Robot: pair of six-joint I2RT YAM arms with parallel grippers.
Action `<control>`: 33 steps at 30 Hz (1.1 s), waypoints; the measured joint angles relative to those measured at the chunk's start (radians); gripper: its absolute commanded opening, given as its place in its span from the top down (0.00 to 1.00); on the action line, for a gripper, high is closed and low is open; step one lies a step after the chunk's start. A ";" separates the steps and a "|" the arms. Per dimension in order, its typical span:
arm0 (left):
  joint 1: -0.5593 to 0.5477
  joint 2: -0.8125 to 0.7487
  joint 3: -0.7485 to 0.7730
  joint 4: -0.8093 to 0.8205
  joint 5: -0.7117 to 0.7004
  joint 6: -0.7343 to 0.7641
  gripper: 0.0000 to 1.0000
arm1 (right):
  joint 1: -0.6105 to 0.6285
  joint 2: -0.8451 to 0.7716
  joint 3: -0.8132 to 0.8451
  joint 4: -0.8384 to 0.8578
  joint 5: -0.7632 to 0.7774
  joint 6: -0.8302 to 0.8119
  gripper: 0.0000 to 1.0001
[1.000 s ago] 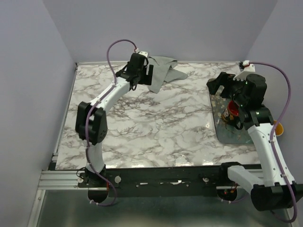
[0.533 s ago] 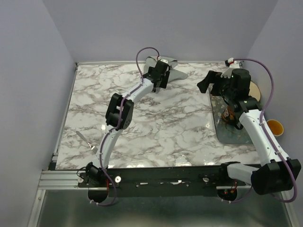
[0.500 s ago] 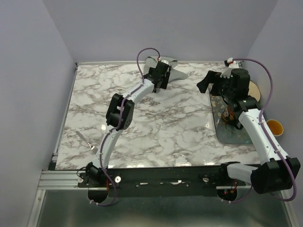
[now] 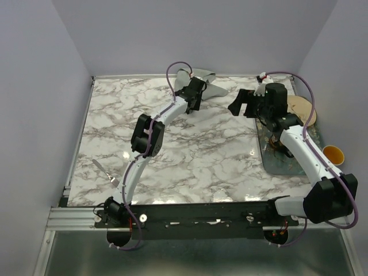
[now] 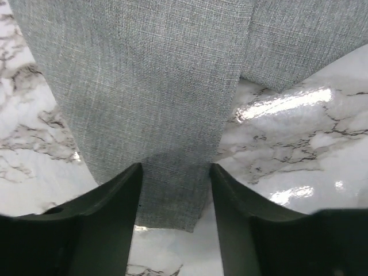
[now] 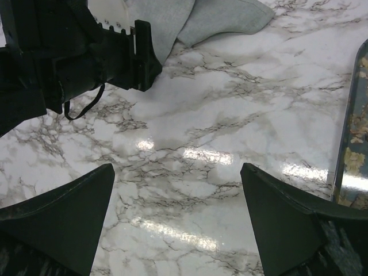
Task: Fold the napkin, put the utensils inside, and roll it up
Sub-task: Grab the napkin with the left arm, then move the napkin to the centre of the board
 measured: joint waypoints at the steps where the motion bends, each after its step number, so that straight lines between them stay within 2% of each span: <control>1: 0.003 0.000 0.000 -0.005 0.014 -0.012 0.69 | 0.003 0.006 0.000 0.003 0.000 0.000 0.00; 2: 0.005 0.000 0.000 -0.006 0.032 -0.027 0.77 | 0.005 0.011 0.000 0.005 0.000 0.000 0.00; 3: 0.006 0.000 0.000 -0.008 0.043 -0.027 0.93 | 0.009 0.021 0.000 0.008 0.000 0.000 0.00; 6: 0.013 0.000 0.000 -0.012 0.084 -0.047 1.00 | 0.016 0.045 0.002 0.011 0.004 0.000 0.00; 9: 0.019 -0.021 -0.033 0.000 0.103 -0.049 1.00 | 0.023 0.089 0.018 0.016 0.013 0.002 0.00; 11: 0.023 -0.090 -0.138 -0.006 0.124 -0.064 1.00 | 0.026 0.128 0.036 0.015 0.020 0.008 0.02; 14: 0.029 -0.235 -0.349 -0.009 0.166 -0.103 1.00 | 0.030 0.215 0.086 0.013 0.029 0.029 0.07; 16: 0.034 -0.399 -0.570 0.006 0.202 -0.142 1.00 | 0.035 0.258 0.109 0.013 0.038 0.034 0.09; 17: 0.037 -0.476 -0.646 0.010 0.222 -0.158 1.00 | 0.036 0.277 0.116 0.010 0.043 0.037 0.14; 19: 0.042 -0.608 -0.776 0.061 0.264 -0.201 1.00 | 0.036 0.307 0.127 0.001 0.047 0.037 0.17; 20: 0.046 -0.729 -0.895 0.094 0.304 -0.228 1.00 | 0.039 0.331 0.137 -0.006 0.045 0.037 0.17; 22: 0.045 -0.881 -1.027 0.138 0.354 -0.266 1.00 | 0.042 0.363 0.156 -0.017 0.043 0.034 0.17; 26: 0.042 -1.149 -1.273 0.200 0.439 -0.341 1.00 | 0.063 0.464 0.240 -0.025 0.008 0.013 0.07; 29: 0.038 -1.218 -1.382 0.205 0.457 -0.370 1.00 | 0.116 0.576 0.369 -0.037 -0.010 -0.052 0.04; 33: 0.038 -1.231 -1.481 0.207 0.475 -0.399 1.00 | 0.212 0.739 0.622 -0.116 -0.035 -0.235 0.02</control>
